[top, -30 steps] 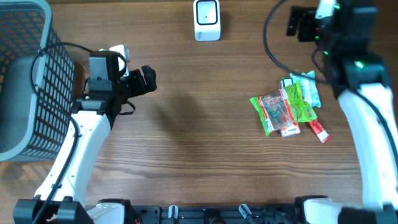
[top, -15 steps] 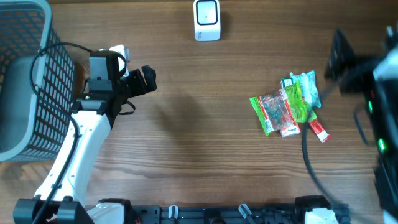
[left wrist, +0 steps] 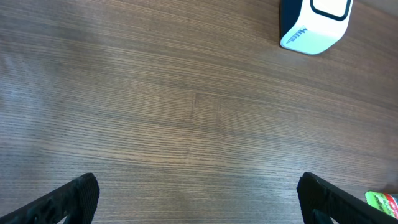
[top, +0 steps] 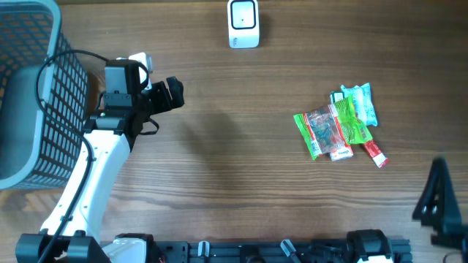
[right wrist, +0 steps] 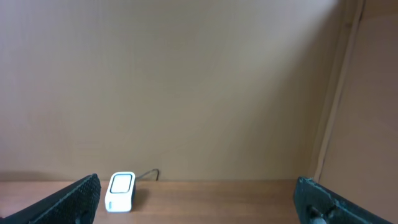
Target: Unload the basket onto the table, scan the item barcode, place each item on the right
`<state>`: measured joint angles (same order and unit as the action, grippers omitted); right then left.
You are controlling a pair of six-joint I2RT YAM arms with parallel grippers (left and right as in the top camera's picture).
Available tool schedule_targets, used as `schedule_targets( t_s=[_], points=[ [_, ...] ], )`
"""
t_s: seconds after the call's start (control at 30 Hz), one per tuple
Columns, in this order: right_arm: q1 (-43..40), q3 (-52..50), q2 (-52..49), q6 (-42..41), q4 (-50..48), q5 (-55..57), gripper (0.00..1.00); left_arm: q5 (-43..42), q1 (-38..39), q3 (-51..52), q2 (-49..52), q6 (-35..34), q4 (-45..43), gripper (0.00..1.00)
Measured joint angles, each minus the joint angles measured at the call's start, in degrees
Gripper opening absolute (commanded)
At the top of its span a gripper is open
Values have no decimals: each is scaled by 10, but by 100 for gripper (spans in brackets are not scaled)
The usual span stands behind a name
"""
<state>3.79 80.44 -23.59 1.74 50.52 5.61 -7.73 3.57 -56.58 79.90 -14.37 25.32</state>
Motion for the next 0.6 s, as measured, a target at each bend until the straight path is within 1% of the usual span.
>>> schedule_targets(
  t_s=[0.1, 0.17, 0.33, 0.47, 0.6],
  points=[
    [0, -66, 53, 1, -26, 0, 100, 0, 0, 0, 0, 0, 0, 100],
    [0, -113, 78, 1, -77, 0, 99, 0, 0, 0, 0, 0, 0, 100],
    [0, -285, 161, 5, -298, 0, 100, 0, 0, 0, 0, 0, 0, 100],
    [0, -418, 199, 7, -481, -15, 100, 0, 0, 0, 0, 0, 0, 100],
    [0, -538, 217, 9, -587, -49, 100, 0, 0, 0, 0, 0, 0, 100]
  ],
)
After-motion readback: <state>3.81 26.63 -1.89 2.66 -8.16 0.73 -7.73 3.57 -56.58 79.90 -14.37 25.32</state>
